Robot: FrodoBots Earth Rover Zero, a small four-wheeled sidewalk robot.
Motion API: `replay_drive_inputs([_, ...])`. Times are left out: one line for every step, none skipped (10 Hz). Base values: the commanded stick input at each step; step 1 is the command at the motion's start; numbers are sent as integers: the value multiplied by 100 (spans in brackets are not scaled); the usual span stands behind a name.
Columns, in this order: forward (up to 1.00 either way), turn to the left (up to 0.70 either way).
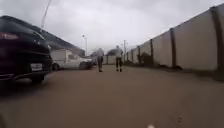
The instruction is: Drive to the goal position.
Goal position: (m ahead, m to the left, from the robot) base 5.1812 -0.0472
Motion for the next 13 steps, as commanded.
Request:
replay_drive_inputs([70, 0])
replay_drive_inputs([70, 0])
replay_drive_inputs([70, 0])
replay_drive_inputs([70, 0])
replay_drive_inputs([70, 0])
replay_drive_inputs([70, 0])
replay_drive_inputs([70, 0])
replay_drive_inputs([70, 0])
replay_drive_inputs([70, 0])
replay_drive_inputs([70, 0])
replay_drive_inputs([70, 0])
replay_drive_inputs([70, 0])
replay_drive_inputs([70, 1])
